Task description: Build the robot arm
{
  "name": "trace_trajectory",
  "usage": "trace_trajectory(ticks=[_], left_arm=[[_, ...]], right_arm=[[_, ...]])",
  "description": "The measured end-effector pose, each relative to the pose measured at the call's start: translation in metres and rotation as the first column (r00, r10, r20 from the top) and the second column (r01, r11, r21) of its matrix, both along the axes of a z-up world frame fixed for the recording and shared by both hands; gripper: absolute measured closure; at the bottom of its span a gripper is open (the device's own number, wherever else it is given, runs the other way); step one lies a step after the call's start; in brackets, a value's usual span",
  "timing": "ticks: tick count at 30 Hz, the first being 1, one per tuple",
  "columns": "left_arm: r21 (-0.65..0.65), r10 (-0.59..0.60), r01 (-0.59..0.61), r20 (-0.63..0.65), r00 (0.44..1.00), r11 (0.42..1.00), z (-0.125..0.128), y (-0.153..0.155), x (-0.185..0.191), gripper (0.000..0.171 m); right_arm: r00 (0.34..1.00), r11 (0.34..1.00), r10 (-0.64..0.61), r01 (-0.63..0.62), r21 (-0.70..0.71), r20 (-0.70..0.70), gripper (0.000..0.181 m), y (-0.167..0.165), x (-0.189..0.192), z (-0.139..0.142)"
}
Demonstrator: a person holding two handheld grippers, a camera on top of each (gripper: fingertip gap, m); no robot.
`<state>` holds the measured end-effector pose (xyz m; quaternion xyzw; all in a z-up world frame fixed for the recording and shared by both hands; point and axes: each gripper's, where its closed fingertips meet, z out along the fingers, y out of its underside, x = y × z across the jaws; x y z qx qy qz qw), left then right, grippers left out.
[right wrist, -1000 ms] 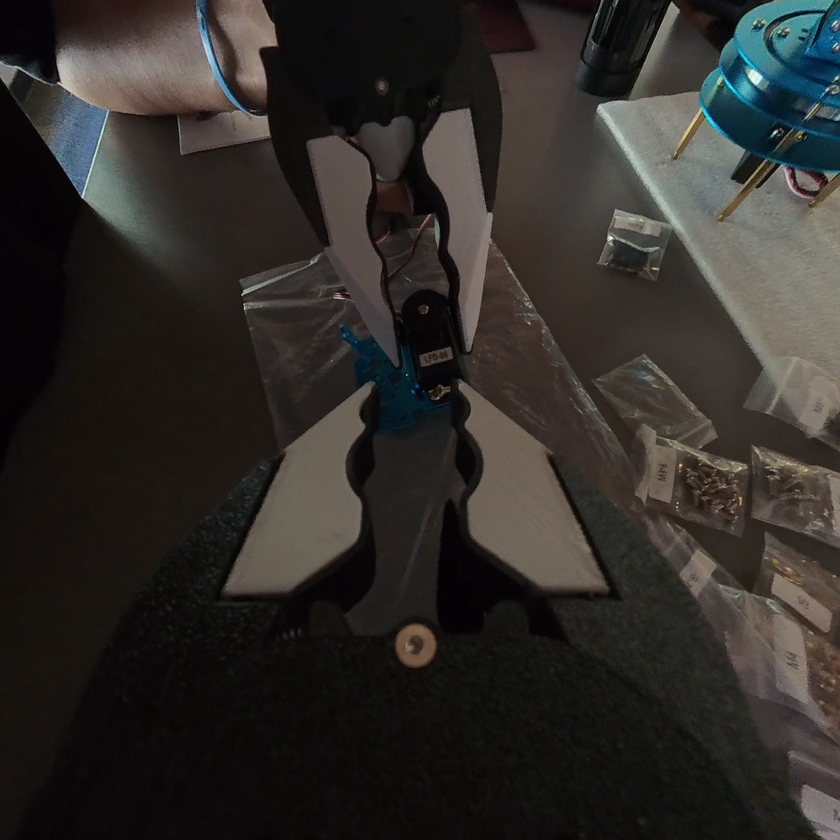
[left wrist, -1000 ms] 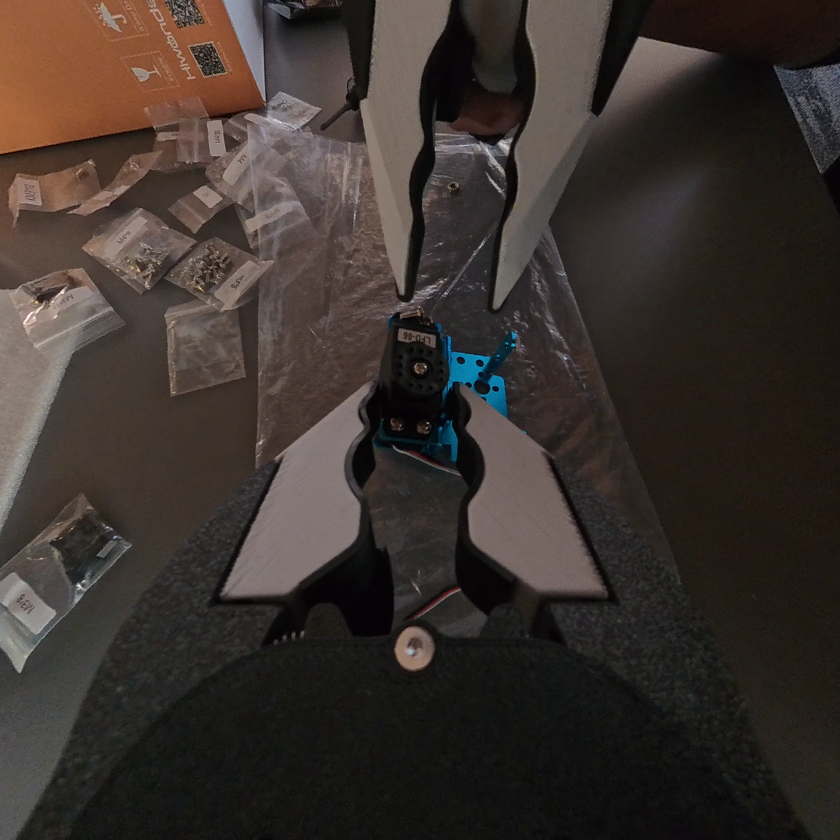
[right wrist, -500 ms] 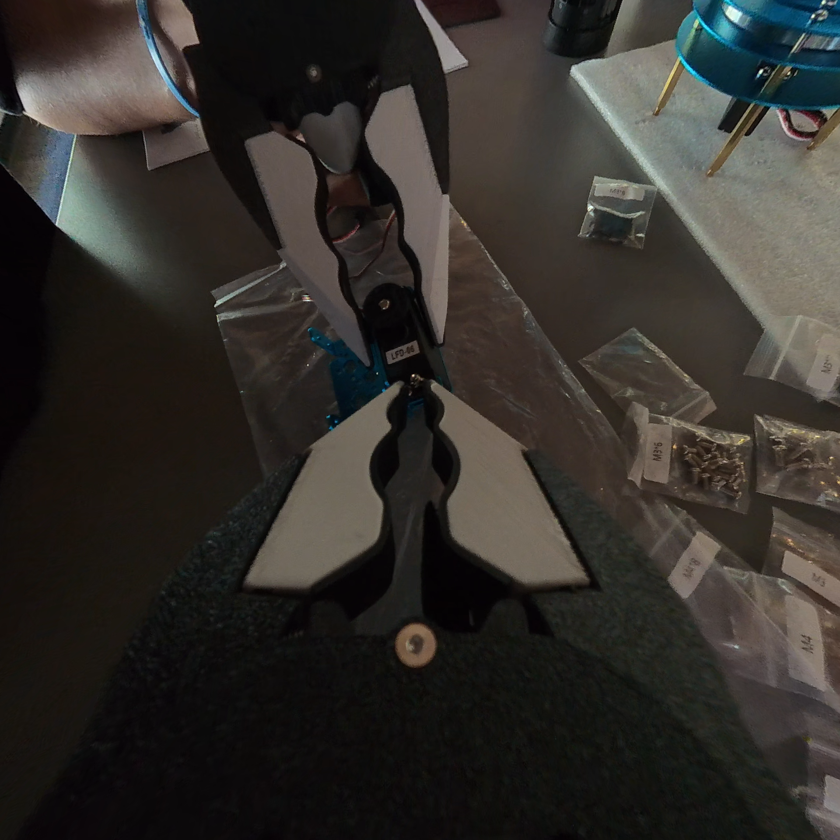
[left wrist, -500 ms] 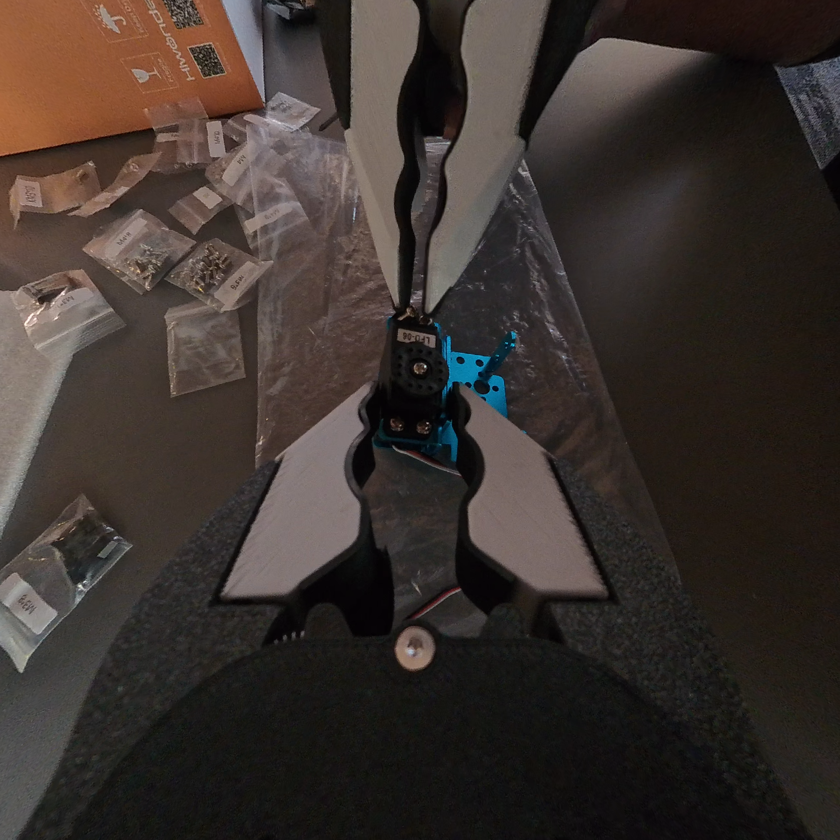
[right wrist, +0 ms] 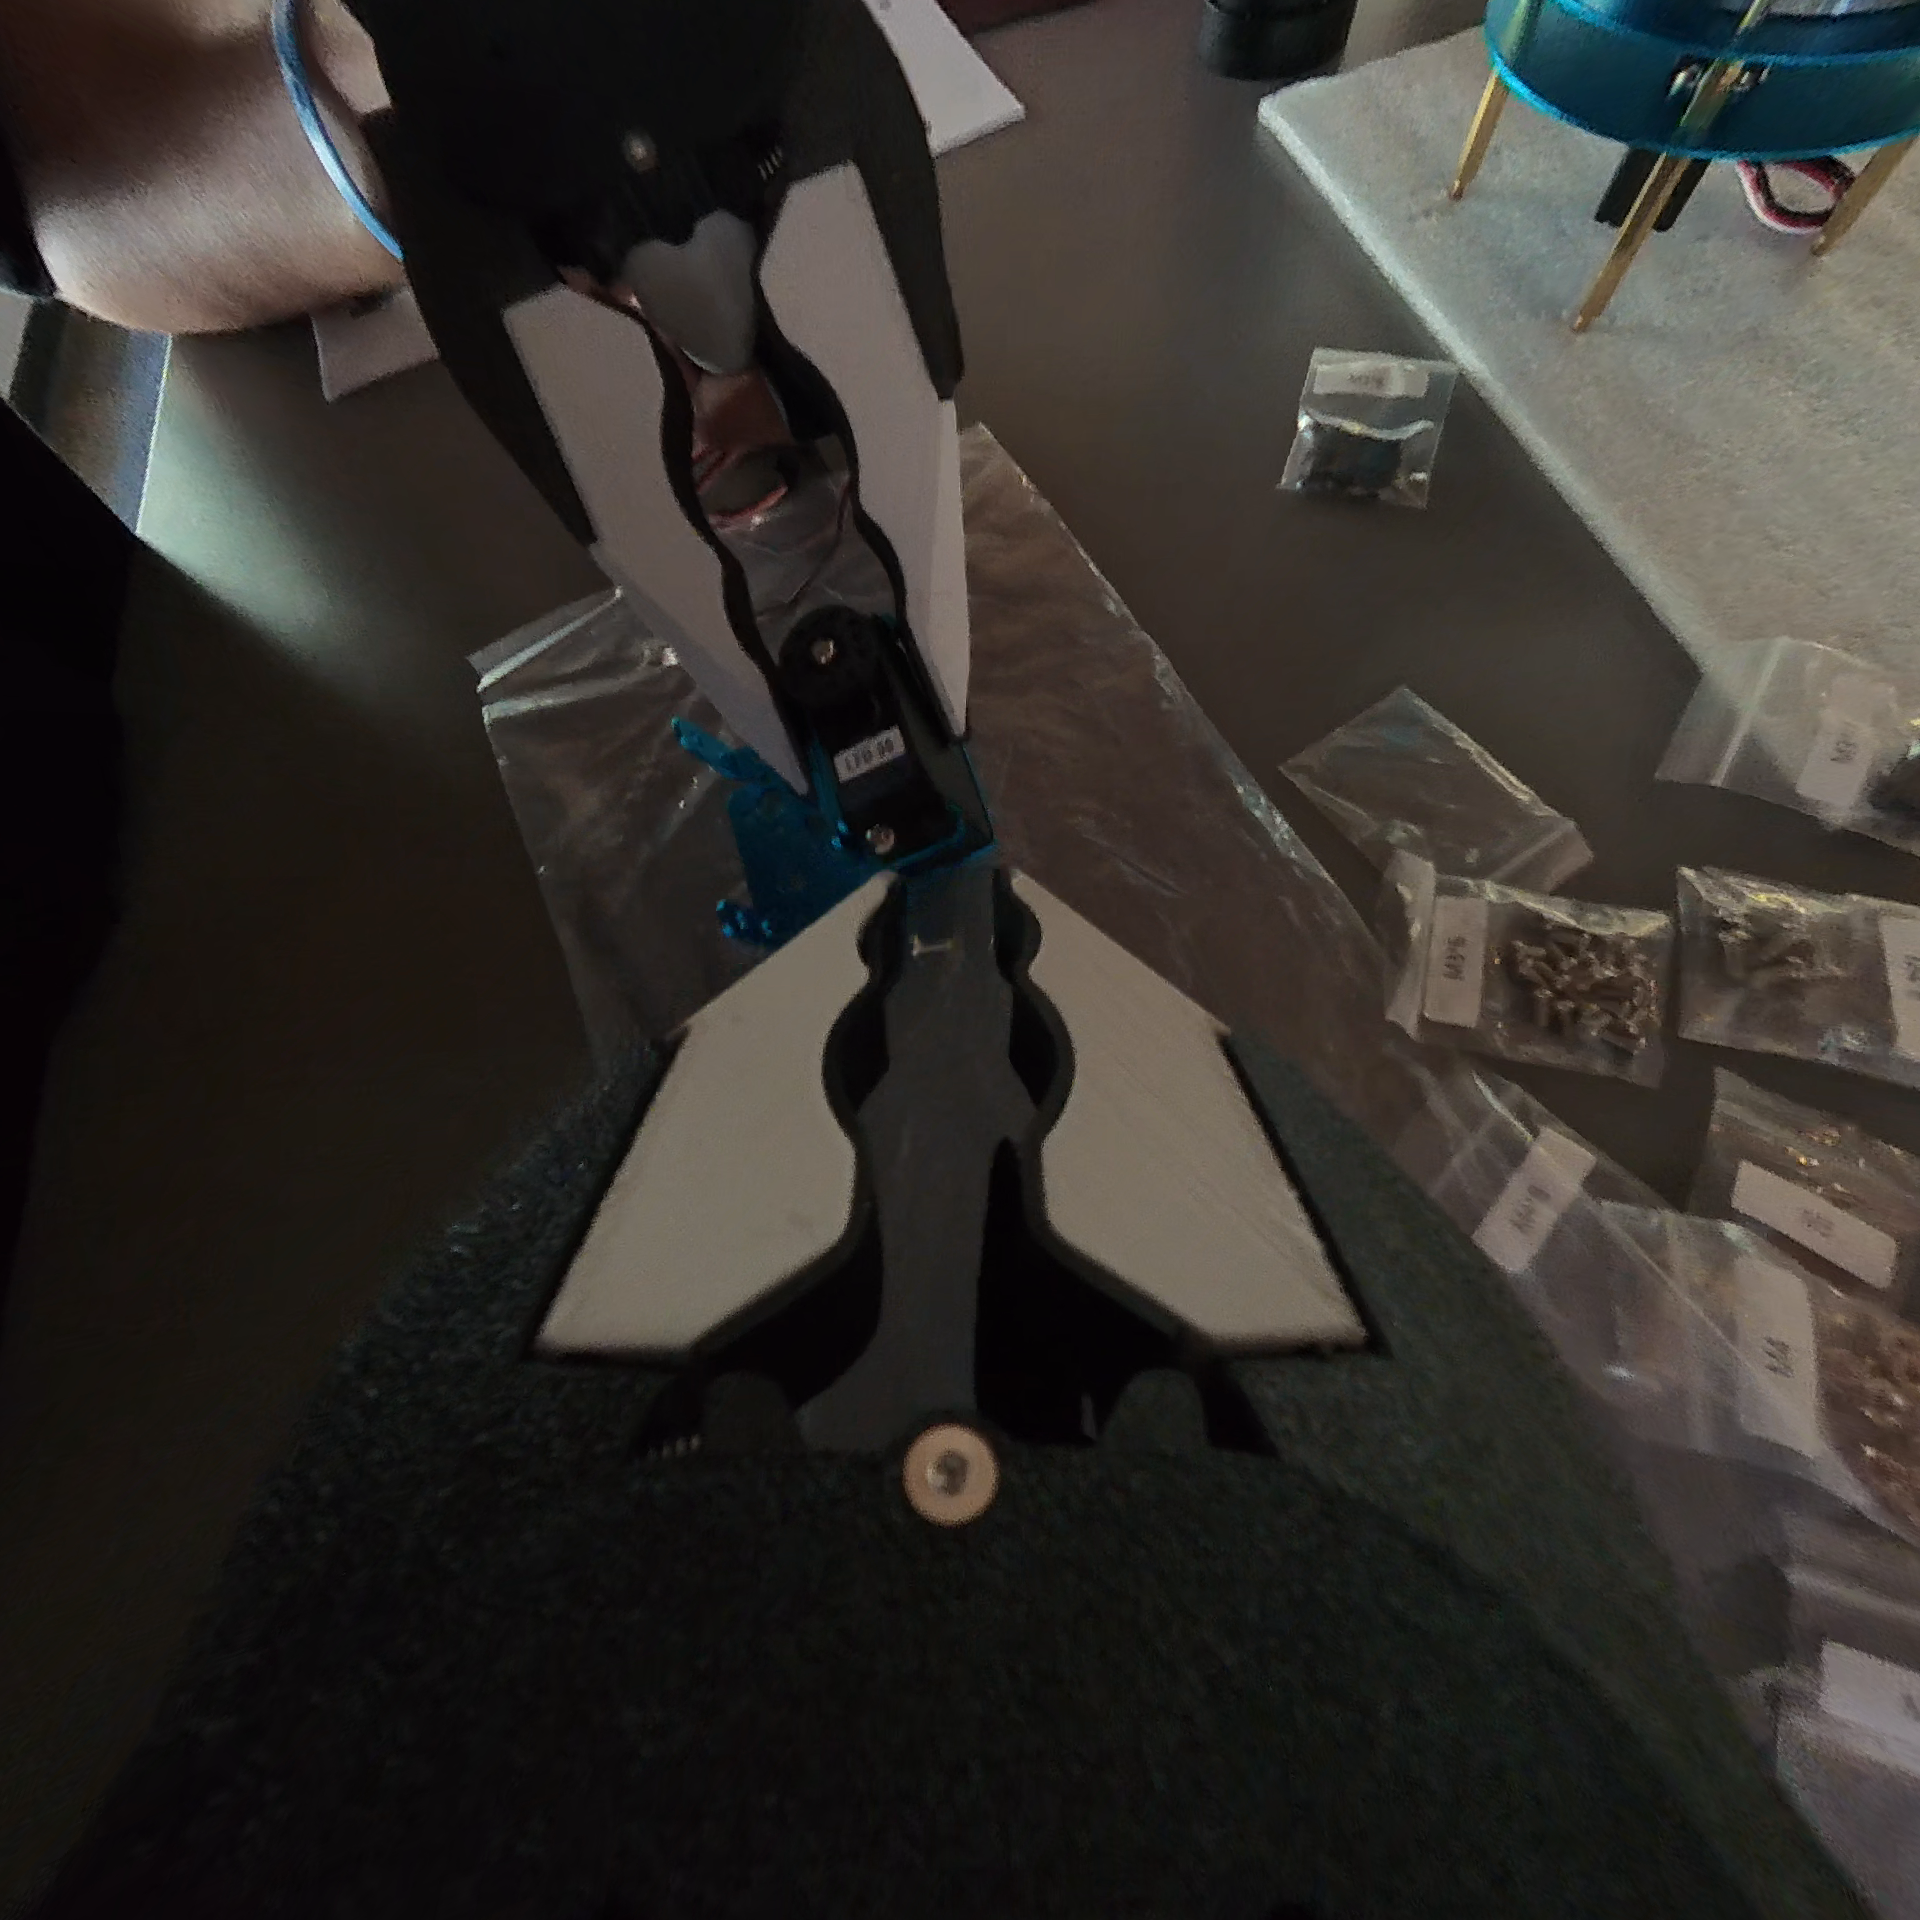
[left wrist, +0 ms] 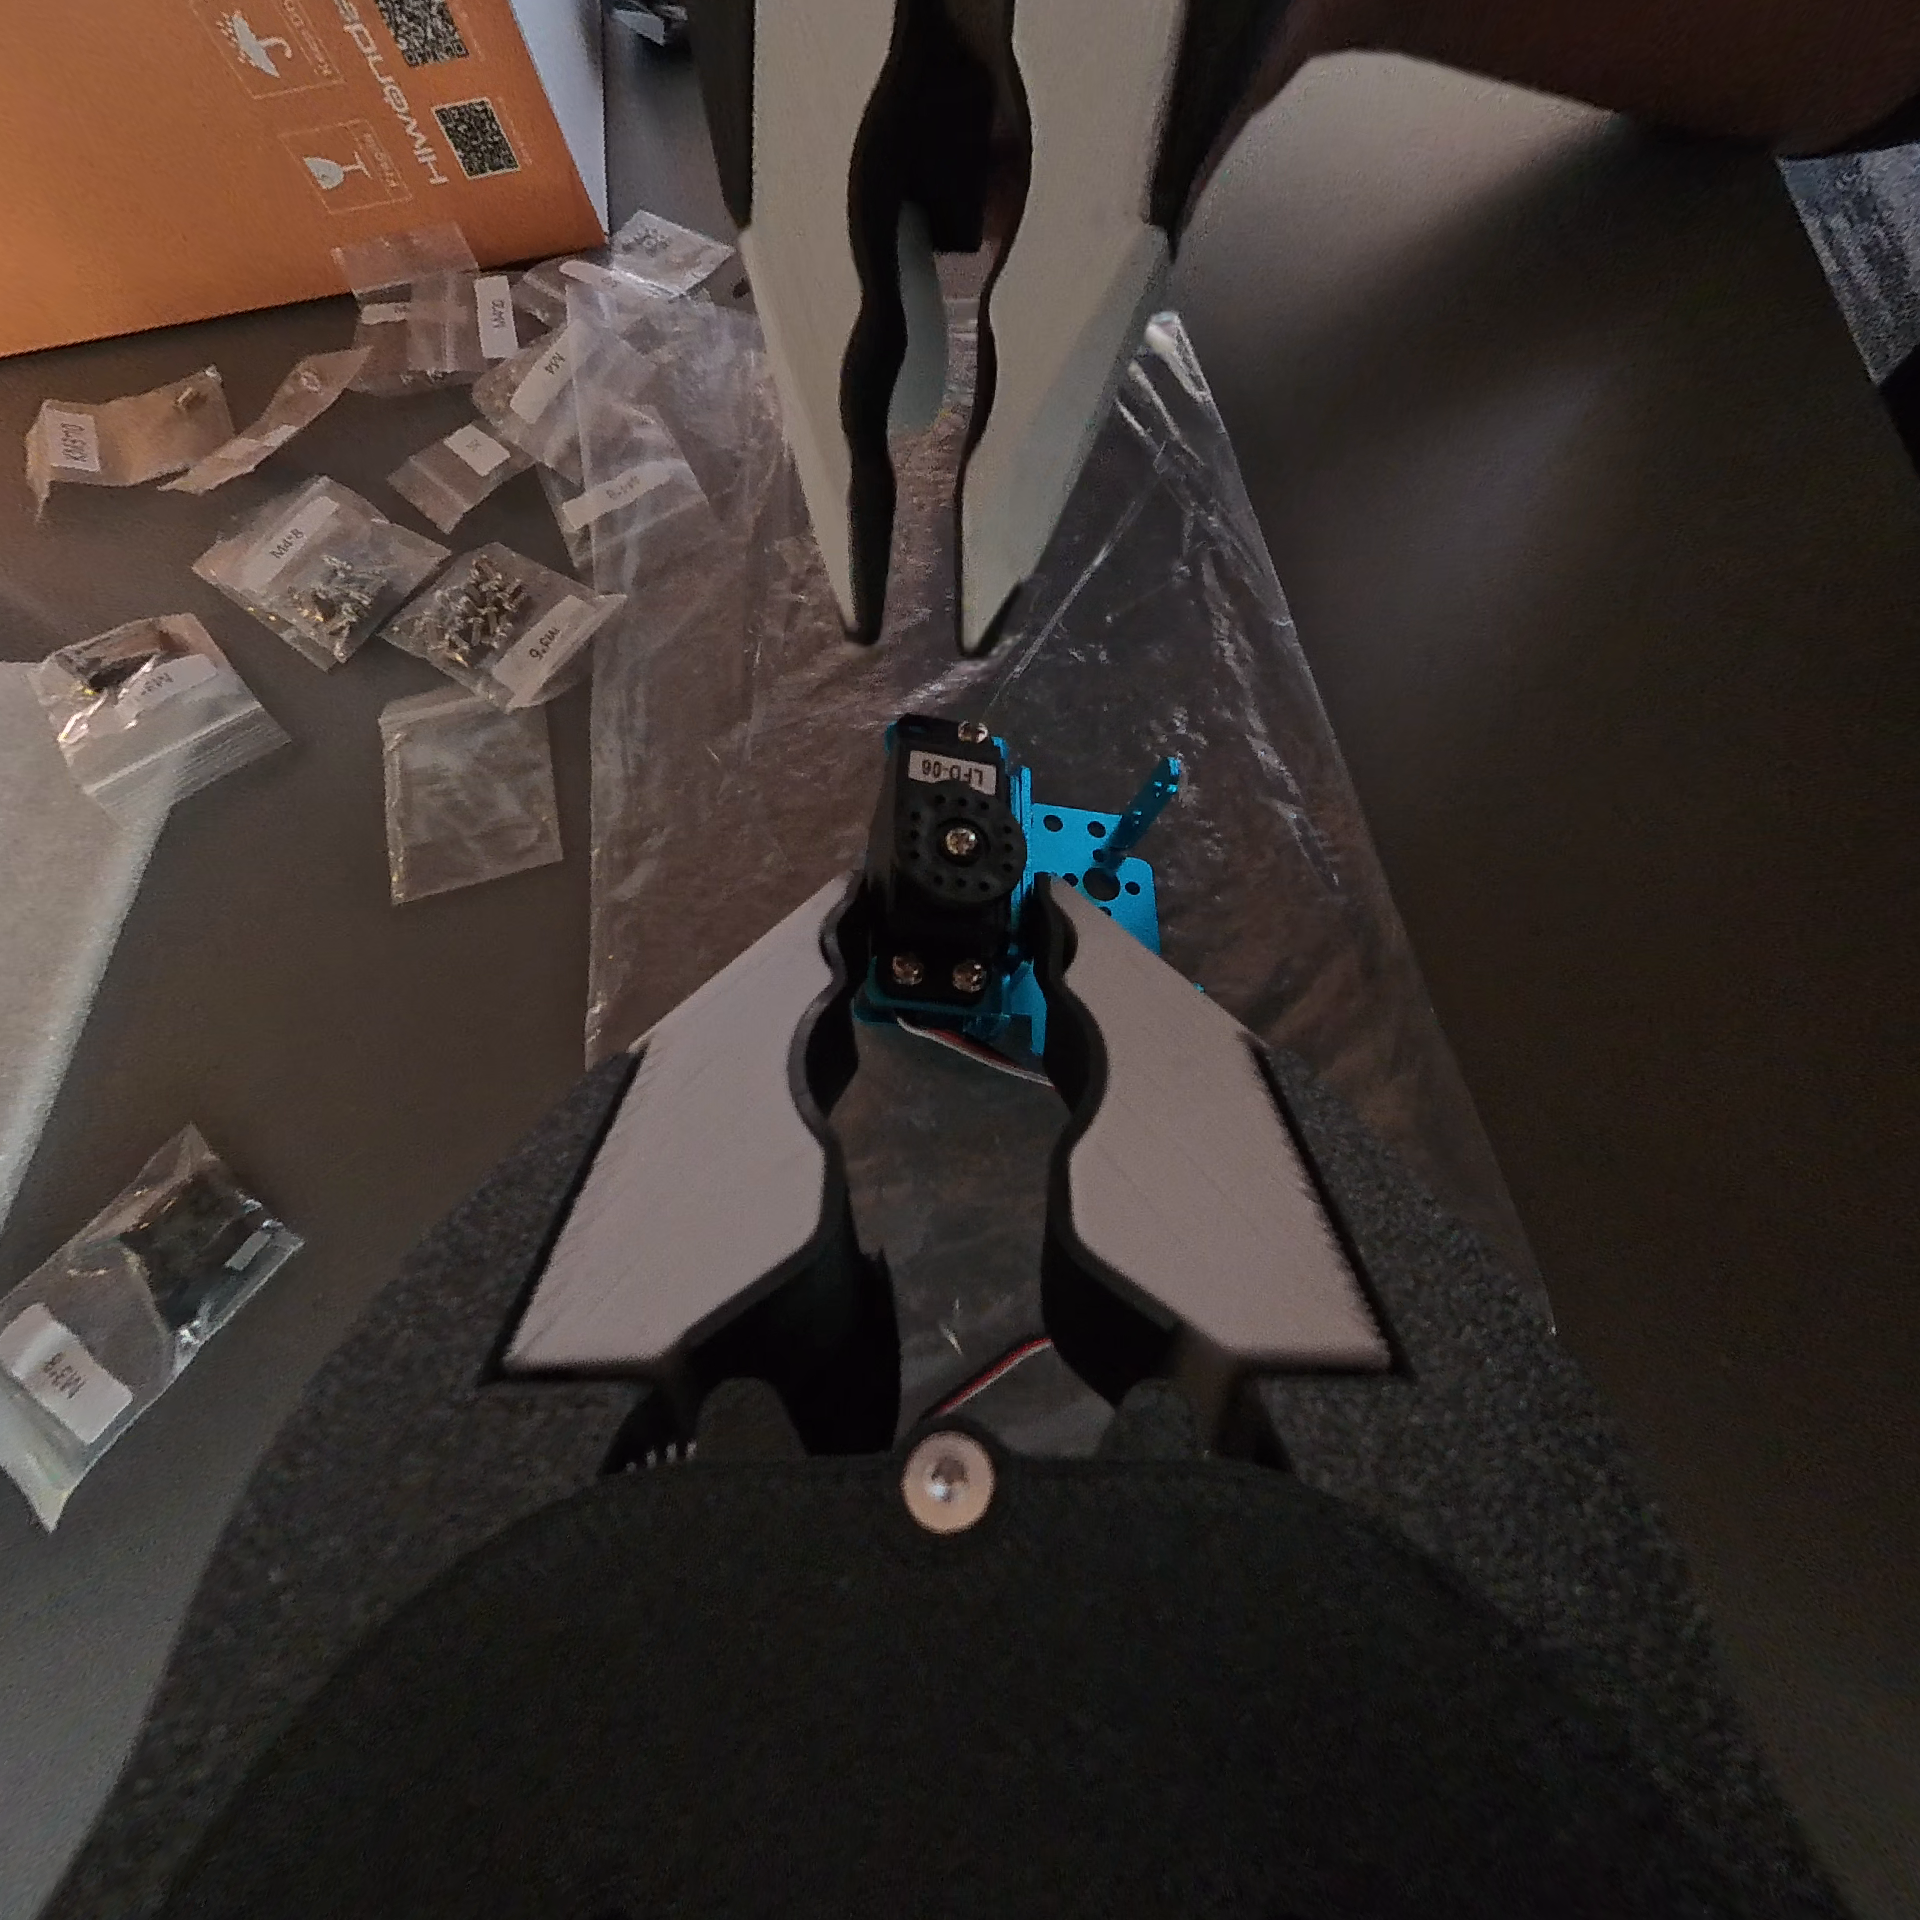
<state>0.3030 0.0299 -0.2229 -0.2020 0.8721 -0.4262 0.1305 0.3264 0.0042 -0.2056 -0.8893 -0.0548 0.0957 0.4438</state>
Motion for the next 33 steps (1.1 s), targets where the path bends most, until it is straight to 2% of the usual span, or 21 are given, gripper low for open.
trace_trajectory(ticks=[3, 5, 8, 12, 17, 26, 31, 33], left_arm=[[0.000, -0.004, 0.004, -0.005, 1.000, 1.000, 0.000, 0.003, -0.002, 0.141], [0.010, -0.012, 0.012, -0.016, 1.000, 1.000, 0.001, 0.006, -0.005, 0.141], [0.017, -0.018, 0.018, -0.033, 0.999, 1.000, 0.002, 0.010, -0.008, 0.141], [0.023, -0.005, 0.006, -0.048, 0.999, 1.000, 0.001, 0.014, -0.011, 0.141], [0.019, -0.003, 0.004, -0.040, 0.999, 1.000, 0.000, 0.015, -0.012, 0.141], [0.013, -0.002, 0.003, -0.036, 0.999, 1.000, 0.000, 0.016, -0.014, 0.141], [0.014, -0.002, 0.003, -0.032, 0.999, 1.000, 0.000, 0.016, -0.014, 0.141], [0.015, -0.005, 0.005, -0.027, 1.000, 1.000, 0.000, 0.016, -0.014, 0.141]], right_arm=[[0.994, 0.989, 0.098, -0.104, -0.105, -0.054, 0.163, -0.016, -0.013, -0.009], [0.989, 0.973, 0.145, -0.145, -0.180, -0.013, 0.162, -0.020, -0.018, -0.021], [0.987, 0.970, 0.149, -0.134, -0.202, 0.062, 0.165, -0.008, -0.019, -0.029], [0.983, 0.957, 0.168, -0.145, -0.250, 0.073, 0.168, -0.001, -0.021, -0.036], [0.979, 0.968, 0.146, -0.111, -0.227, 0.145, 0.175, 0.000, -0.015, -0.033], [0.947, 0.953, 0.173, -0.091, -0.290, 0.271, 0.177, 0.002, -0.020, -0.042], [0.952, 0.966, 0.118, -0.044, -0.256, 0.283, 0.180, 0.001, -0.014, -0.040], [0.974, 0.976, 0.077, -0.030, -0.215, 0.211, 0.181, 0.001, -0.014, -0.034]])
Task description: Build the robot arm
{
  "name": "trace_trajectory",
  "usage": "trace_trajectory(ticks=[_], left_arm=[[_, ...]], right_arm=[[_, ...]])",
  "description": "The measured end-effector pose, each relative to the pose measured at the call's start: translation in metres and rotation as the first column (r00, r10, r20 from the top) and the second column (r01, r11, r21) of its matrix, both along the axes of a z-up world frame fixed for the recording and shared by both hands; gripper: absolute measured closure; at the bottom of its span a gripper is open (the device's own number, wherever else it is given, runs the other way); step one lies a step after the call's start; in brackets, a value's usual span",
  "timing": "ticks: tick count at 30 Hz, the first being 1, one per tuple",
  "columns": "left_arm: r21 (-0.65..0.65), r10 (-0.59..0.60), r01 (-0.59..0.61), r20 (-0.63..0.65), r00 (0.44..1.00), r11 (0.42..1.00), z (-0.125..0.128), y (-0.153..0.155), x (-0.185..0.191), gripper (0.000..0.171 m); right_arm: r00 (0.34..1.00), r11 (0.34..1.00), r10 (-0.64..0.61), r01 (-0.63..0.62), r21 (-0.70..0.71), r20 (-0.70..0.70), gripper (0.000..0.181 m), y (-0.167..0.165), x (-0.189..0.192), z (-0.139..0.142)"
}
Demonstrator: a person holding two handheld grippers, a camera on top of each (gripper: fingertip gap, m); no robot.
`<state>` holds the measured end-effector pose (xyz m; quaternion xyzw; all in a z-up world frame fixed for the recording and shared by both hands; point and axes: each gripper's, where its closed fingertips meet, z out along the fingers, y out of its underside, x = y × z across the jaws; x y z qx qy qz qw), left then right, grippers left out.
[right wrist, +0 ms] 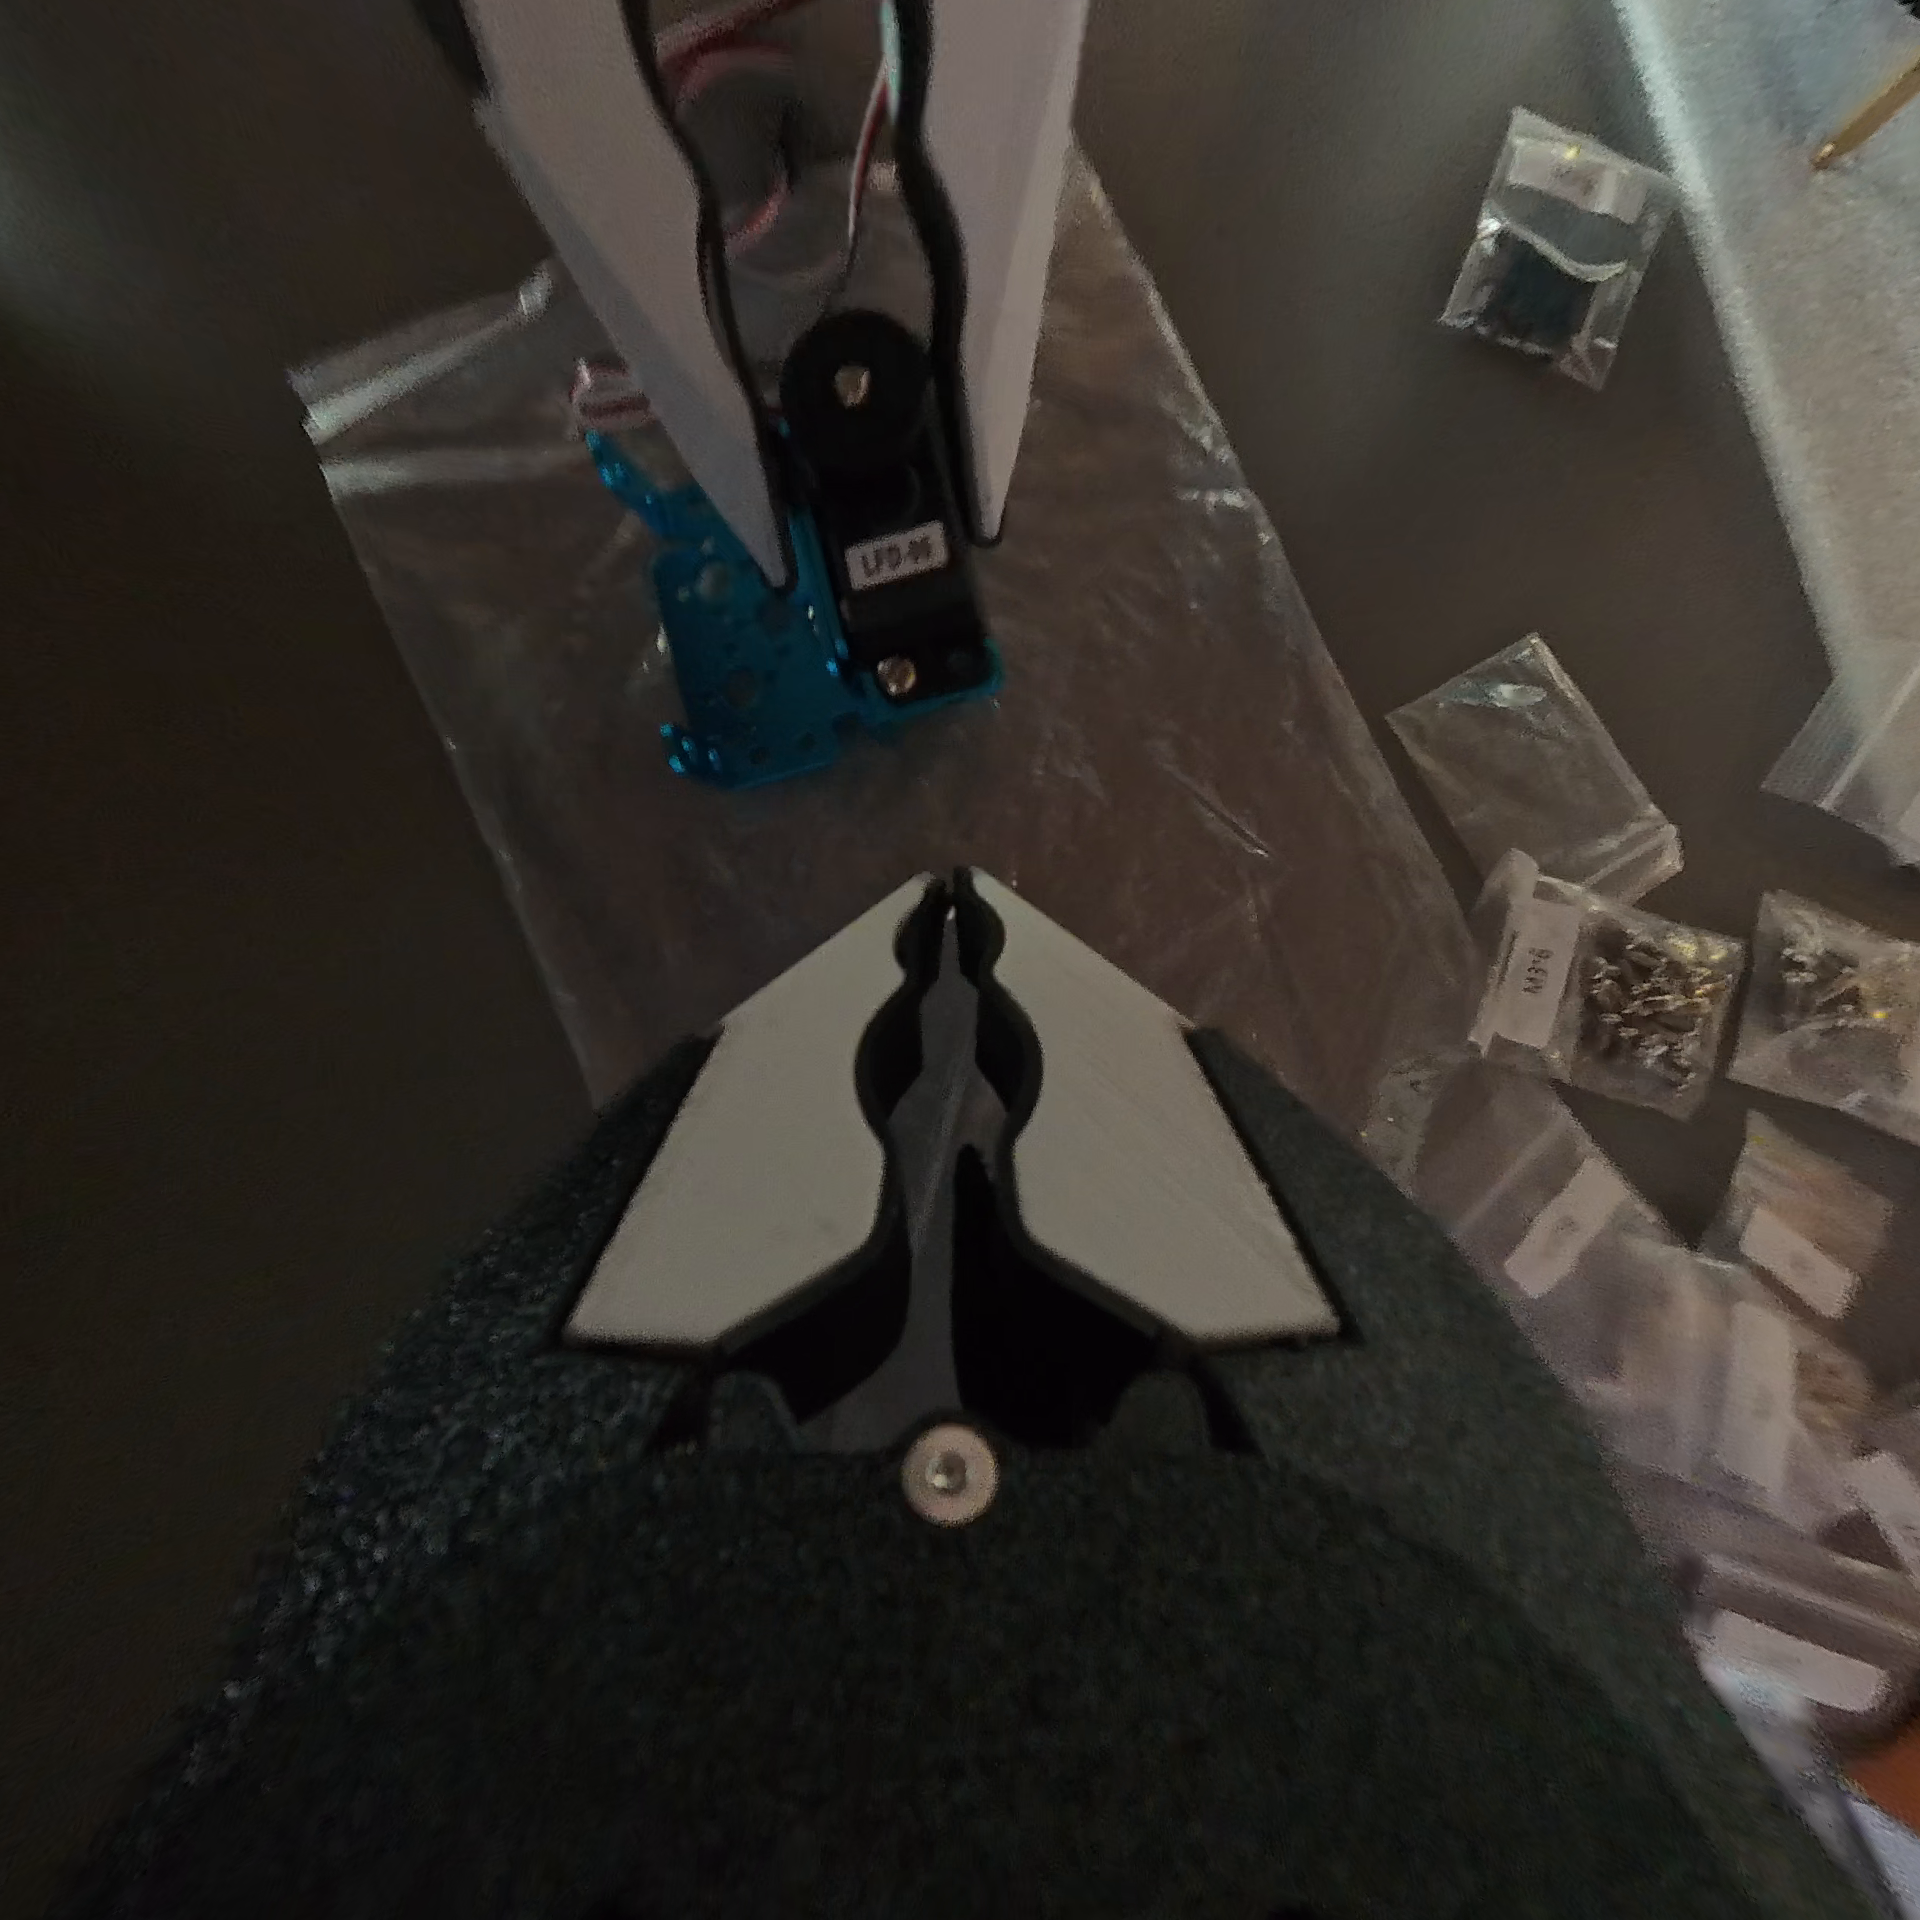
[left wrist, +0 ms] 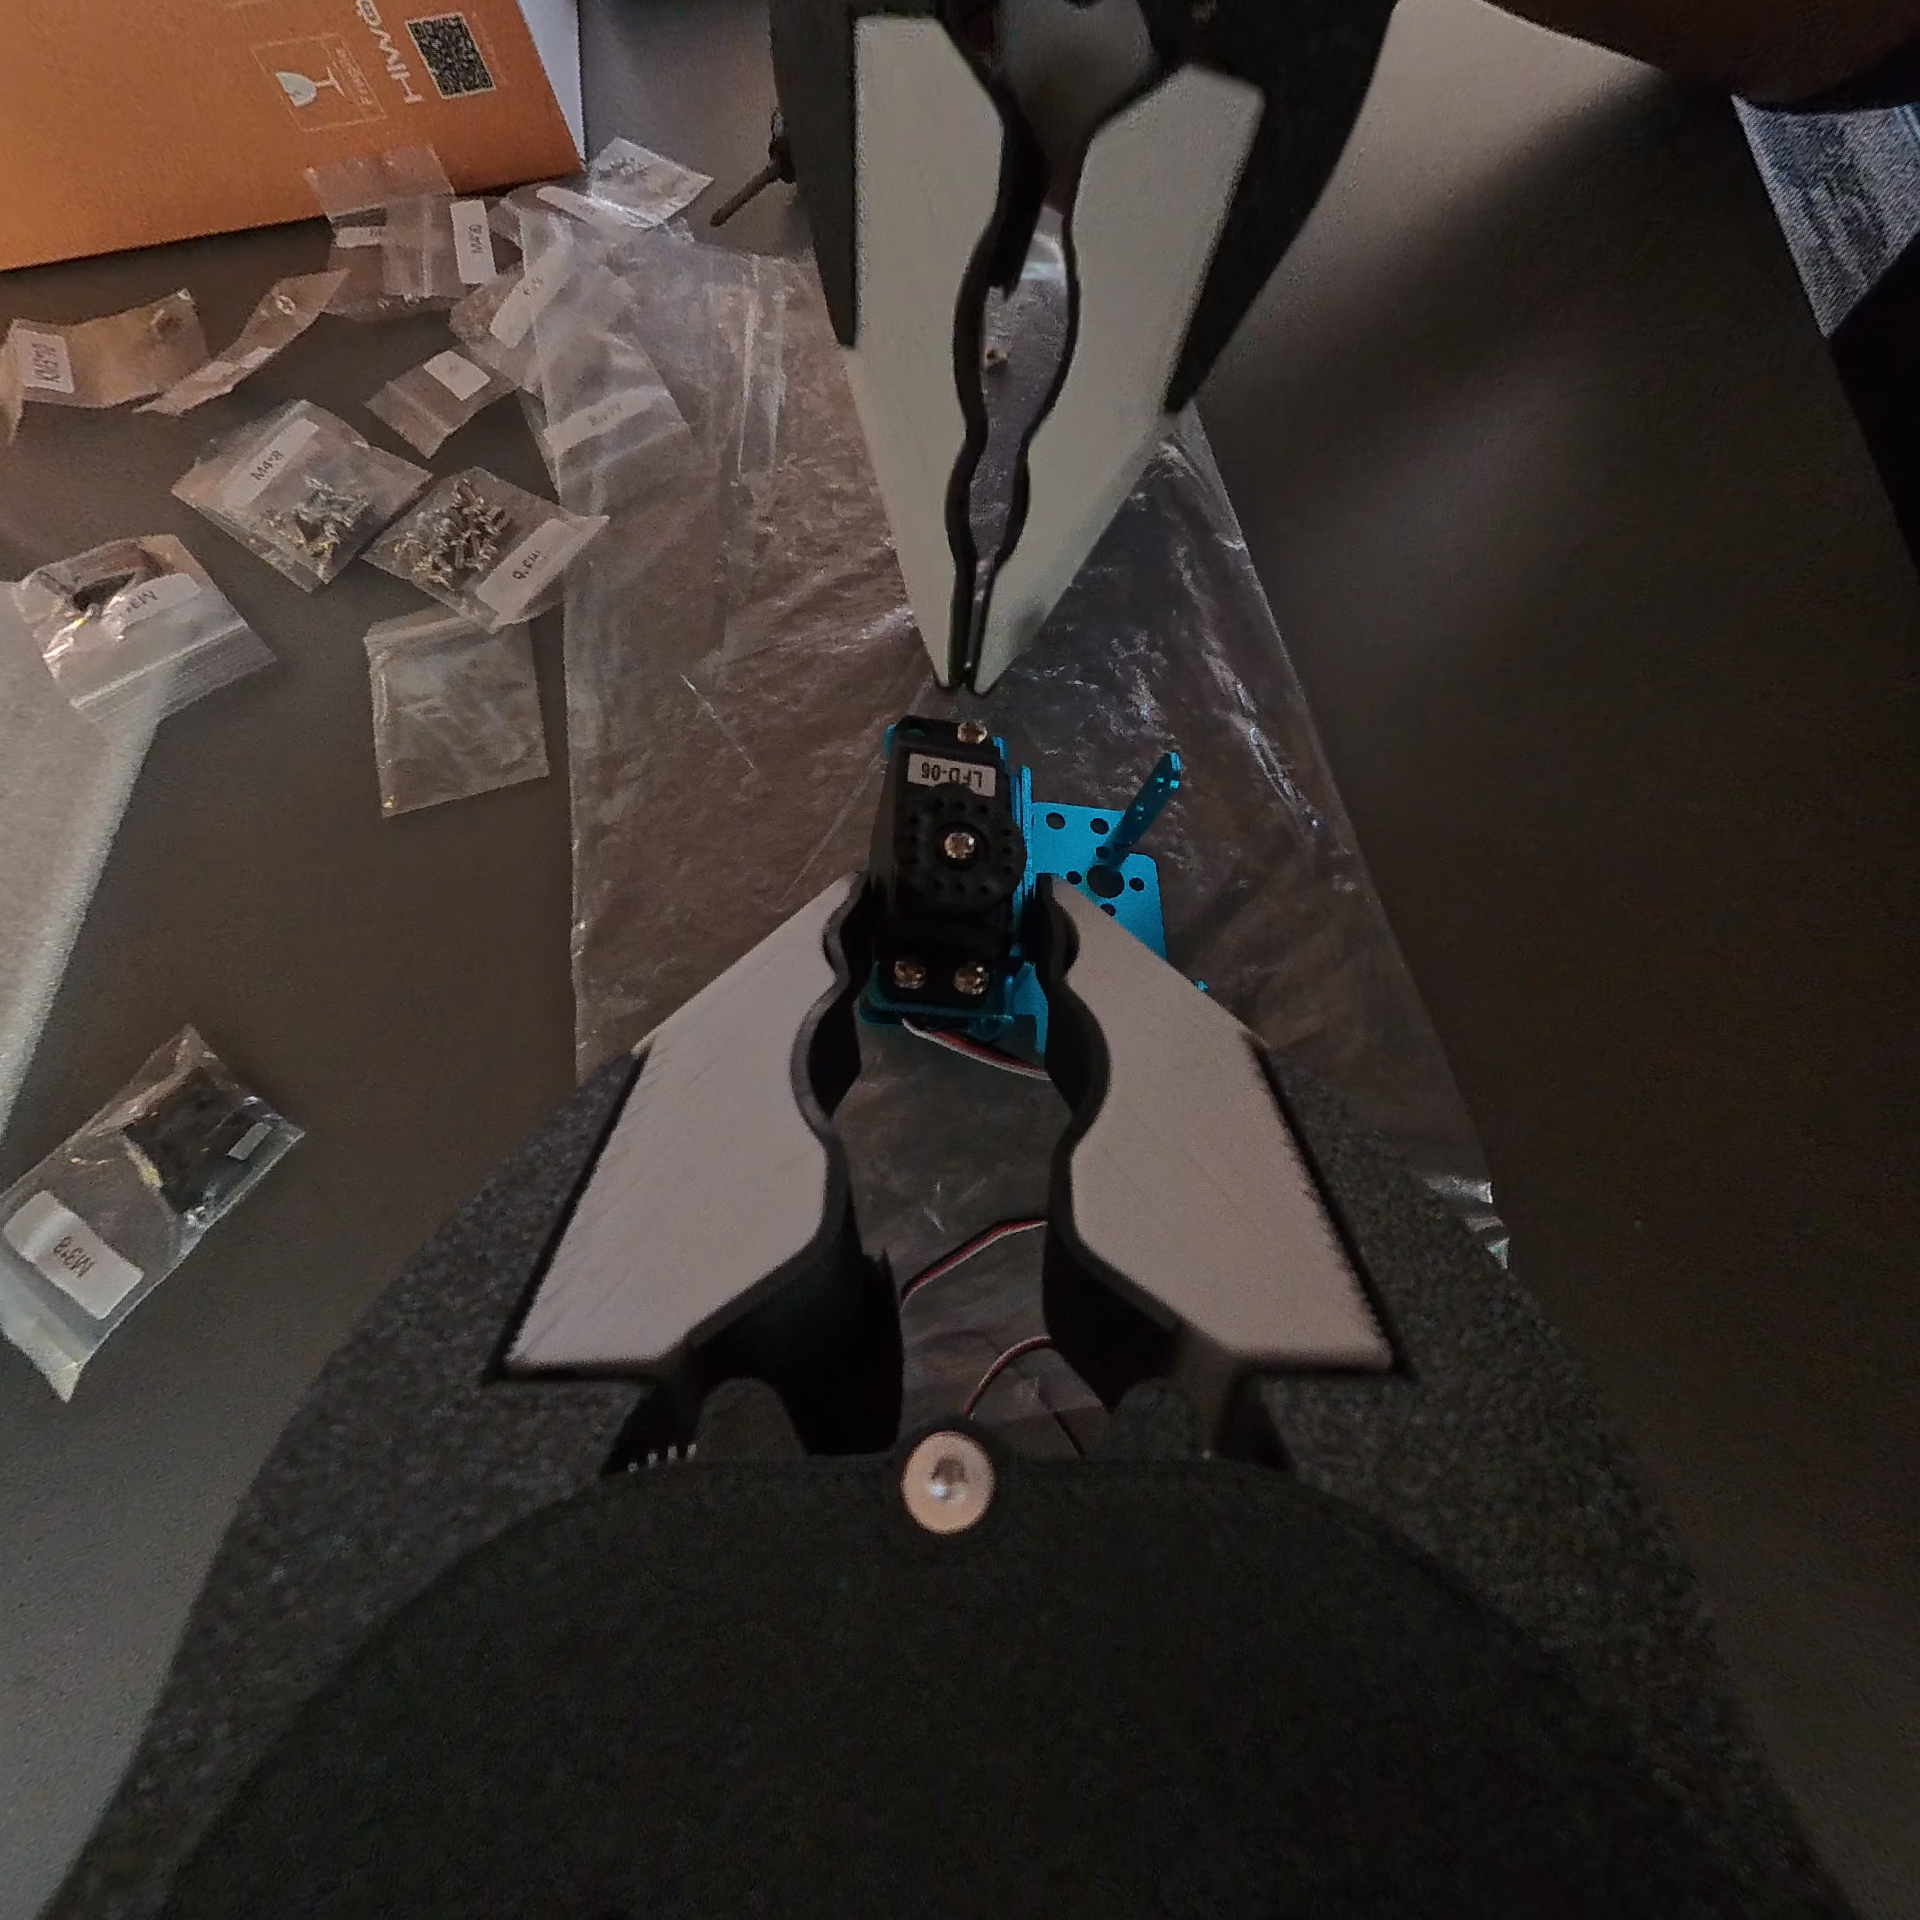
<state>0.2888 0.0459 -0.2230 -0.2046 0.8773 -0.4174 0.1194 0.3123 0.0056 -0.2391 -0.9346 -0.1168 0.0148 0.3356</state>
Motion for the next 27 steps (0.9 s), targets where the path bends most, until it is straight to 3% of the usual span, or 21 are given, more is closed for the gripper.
trace_trajectory(ticks=[2, 4, 7, 10, 14, 18, 27], left_arm=[[0.000, -0.002, 0.002, 0.008, 1.000, 1.000, 0.000, 0.000, 0.000, 0.141], [-0.004, -0.004, 0.004, 0.014, 1.000, 1.000, 0.000, 0.000, 0.000, 0.141], [-0.018, -0.008, 0.009, 0.016, 1.000, 1.000, 0.000, 0.000, 0.000, 0.141], [-0.057, -0.007, 0.007, 0.001, 1.000, 0.998, 0.001, 0.001, 0.001, 0.141], [-0.107, 0.005, -0.011, -0.050, 0.999, 0.994, 0.002, 0.003, 0.003, 0.141], [-0.126, 0.011, -0.020, -0.074, 0.997, 0.992, 0.003, 0.003, 0.004, 0.141], [-0.129, 0.018, -0.028, -0.078, 0.997, 0.991, 0.003, 0.004, 0.005, 0.141]], right_arm=[[0.989, 0.994, -0.057, 0.069, 0.080, -0.138, 0.181, 0.007, -0.001, 0.015], [0.927, 0.978, -0.088, 0.149, 0.145, -0.363, 0.181, 0.016, -0.008, 0.031], [0.756, 0.945, -0.115, 0.282, 0.163, -0.644, 0.181, 0.026, -0.008, 0.047], [0.503, 0.930, -0.106, 0.355, 0.093, -0.858, 0.181, 0.034, -0.008, 0.053], [0.362, 0.926, -0.134, 0.378, 0.014, -0.923, 0.181, 0.038, -0.007, 0.044], [0.344, 0.917, -0.173, 0.398, -0.024, -0.923, 0.181, 0.039, -0.002, 0.039], [0.382, 0.911, -0.182, 0.413, -0.008, -0.906, 0.181, 0.040, 0.000, 0.037]])
